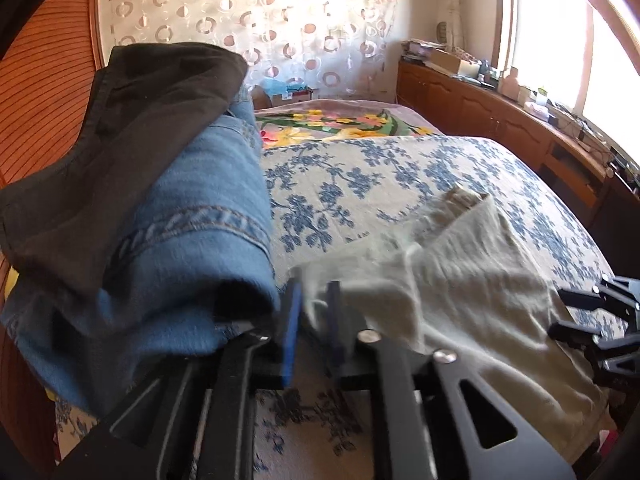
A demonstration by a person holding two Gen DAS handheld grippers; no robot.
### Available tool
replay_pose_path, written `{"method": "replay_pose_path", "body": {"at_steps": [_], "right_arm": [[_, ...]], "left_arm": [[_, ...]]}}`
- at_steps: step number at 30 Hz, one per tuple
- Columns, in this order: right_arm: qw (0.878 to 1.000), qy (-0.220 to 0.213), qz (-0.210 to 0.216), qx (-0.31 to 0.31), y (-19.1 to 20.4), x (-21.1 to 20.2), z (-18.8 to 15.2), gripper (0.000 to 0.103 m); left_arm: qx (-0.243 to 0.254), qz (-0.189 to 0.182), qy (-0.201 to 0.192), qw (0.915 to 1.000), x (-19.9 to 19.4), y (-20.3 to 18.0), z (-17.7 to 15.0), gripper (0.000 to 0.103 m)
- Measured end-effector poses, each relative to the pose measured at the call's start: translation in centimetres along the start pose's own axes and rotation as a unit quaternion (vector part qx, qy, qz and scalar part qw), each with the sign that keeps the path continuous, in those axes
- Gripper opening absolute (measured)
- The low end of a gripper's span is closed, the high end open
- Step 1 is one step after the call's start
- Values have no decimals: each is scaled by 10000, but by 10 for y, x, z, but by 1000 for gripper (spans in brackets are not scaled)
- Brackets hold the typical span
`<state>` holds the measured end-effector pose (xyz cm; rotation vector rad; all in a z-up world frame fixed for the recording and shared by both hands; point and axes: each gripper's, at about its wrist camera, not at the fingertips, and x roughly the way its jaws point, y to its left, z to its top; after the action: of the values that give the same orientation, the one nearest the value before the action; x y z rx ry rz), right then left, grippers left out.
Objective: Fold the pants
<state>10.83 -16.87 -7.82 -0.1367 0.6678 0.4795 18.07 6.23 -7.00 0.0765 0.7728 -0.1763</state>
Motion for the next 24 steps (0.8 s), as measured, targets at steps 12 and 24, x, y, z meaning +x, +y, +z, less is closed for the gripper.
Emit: {"method": "replay_pose_path", "body": {"at_steps": [12, 24], "right_arm": [[10000, 9, 1, 6, -1, 1, -1, 41], [10000, 7, 2, -2, -1, 1, -1, 41]], "left_arm": [[69, -277, 396, 9988, 6, -16, -29, 40], [-182, -214, 169, 9995, -11, 2, -35, 2]]}}
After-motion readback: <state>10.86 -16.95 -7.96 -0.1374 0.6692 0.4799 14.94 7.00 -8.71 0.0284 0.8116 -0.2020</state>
